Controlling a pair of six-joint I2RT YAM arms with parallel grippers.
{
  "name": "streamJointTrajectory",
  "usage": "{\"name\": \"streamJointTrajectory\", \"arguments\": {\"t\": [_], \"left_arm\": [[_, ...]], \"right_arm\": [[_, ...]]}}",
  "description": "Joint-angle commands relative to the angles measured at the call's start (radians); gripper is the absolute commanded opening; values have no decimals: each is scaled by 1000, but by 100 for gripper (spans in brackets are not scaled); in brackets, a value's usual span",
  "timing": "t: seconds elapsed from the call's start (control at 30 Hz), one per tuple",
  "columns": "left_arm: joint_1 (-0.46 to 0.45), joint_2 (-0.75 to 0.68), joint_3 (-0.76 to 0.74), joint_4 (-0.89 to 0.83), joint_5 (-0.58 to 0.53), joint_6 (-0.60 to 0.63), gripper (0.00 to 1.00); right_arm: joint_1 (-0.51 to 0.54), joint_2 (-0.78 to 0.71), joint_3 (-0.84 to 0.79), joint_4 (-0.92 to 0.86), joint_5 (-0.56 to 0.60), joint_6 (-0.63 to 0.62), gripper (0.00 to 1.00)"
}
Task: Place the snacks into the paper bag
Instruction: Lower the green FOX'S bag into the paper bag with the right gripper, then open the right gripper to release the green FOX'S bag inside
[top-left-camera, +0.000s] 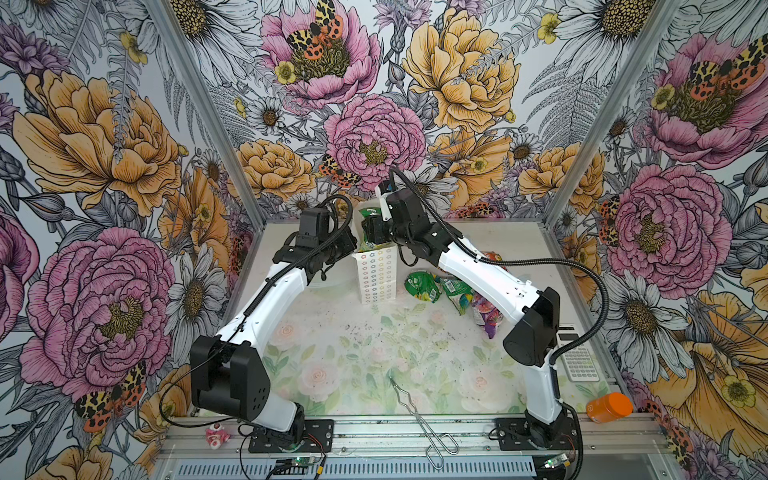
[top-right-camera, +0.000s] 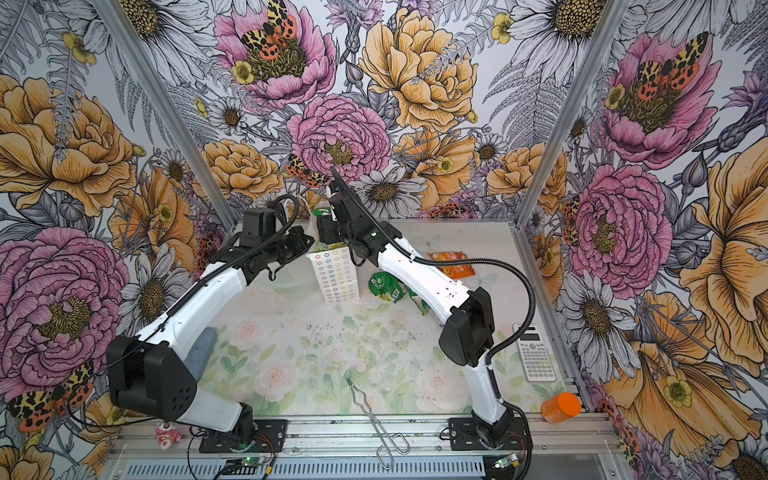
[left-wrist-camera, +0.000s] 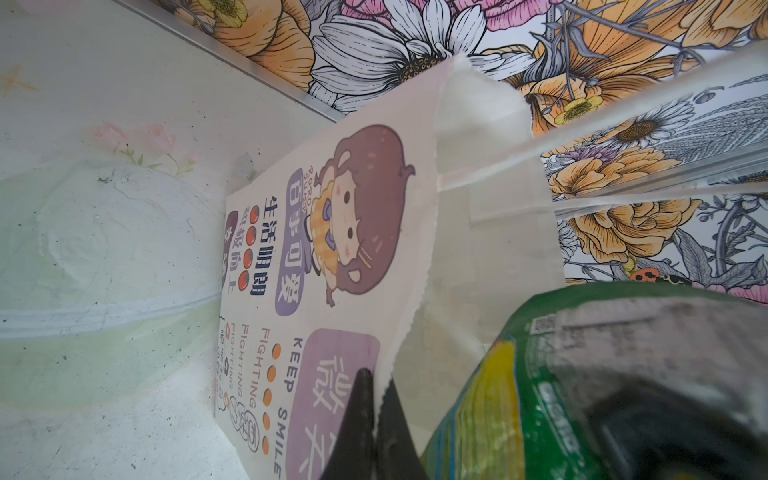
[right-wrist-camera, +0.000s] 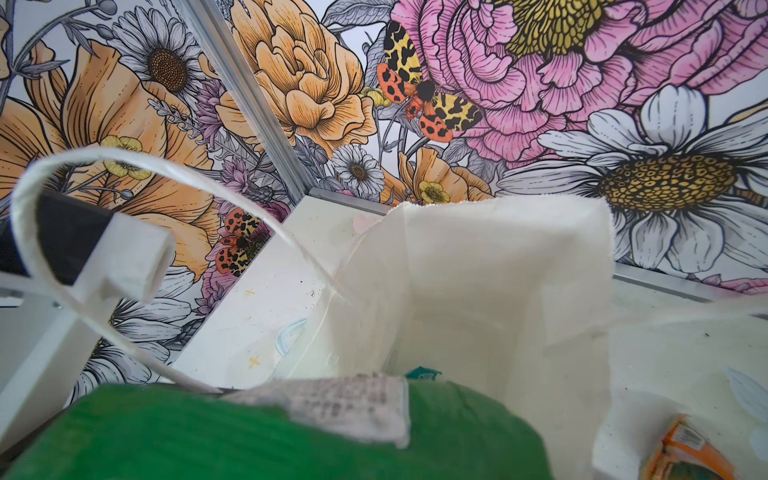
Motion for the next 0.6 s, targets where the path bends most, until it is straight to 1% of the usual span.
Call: {"name": "streamJointTrajectory", "arguments": {"t": [0.0,0.3,0.33,0.37,0.47,0.57], "left_arm": [[9,-18,-12,37,22,-8,0],[14,-19,-21,39,25,-7,0],[17,-19,-21,38,25,-7,0],[18,-19,-22,39,26,-7,0],[19,-20,-24,38,25,-7,0],[22,-20,-25,38,25,-7,0]], "right_arm": [[7,-42,2,12,16,-16,67],[11,-55,-10,10,19,-23,72],[11,-56,-10,9,18,-24,74],[11,-57,-10,9,17,-27,79],[11,-62,-9,10,13,-32,87],[14,-66,-9,10,10,-35,88]]}}
